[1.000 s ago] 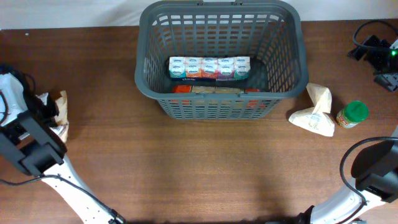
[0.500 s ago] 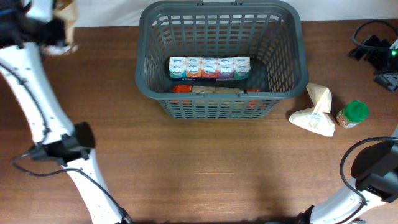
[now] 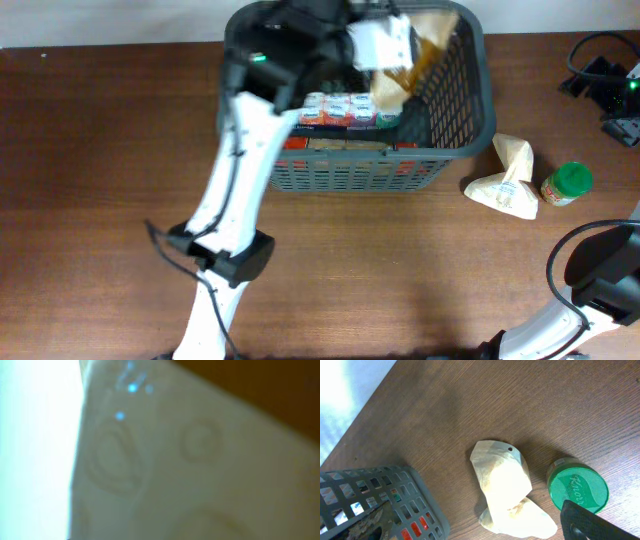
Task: Pack container
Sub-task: 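Lift the snack bag and drop it into the basket, then retract the left arm to the table's left side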
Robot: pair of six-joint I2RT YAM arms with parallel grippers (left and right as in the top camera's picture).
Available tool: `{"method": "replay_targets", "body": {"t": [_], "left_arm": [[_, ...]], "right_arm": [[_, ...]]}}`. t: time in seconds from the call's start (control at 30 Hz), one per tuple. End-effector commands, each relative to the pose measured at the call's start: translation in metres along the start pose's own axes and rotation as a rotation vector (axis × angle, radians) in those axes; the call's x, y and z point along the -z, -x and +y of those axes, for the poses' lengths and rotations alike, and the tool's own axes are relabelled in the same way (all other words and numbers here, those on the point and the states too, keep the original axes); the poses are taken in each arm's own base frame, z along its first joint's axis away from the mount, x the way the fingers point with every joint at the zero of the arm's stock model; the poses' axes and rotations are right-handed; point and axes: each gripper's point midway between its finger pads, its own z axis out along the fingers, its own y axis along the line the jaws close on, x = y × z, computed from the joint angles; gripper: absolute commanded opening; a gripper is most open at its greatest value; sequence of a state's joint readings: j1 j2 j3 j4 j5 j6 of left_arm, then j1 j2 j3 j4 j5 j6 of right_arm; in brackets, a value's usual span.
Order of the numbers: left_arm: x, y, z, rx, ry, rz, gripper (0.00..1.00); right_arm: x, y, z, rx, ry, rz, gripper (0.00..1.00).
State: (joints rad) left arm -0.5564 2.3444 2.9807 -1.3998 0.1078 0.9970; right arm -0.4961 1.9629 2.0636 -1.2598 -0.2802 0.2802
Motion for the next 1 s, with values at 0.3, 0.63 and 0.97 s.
{"method": "replay_targets", "body": {"t": [0.3,0.63,0.97], "left_arm": [[-0.101,-0.023,-0.088,0.087,-0.265,0.161,0.99],[0.153,-0.086,0.096,0.851,0.466,0.01,0.99],[0.243,-0.285,0.06,1.409,0.591,0.37,0.99]], "right_arm": [[0.008,0.003,0.002,0.008,0.001,-0.022,0.99],[0.008,0.003,0.002,0.008,0.001,-0.021,0.99],[0.008,0.003,0.002,0.008,0.002,-0.021,0.99]]}}
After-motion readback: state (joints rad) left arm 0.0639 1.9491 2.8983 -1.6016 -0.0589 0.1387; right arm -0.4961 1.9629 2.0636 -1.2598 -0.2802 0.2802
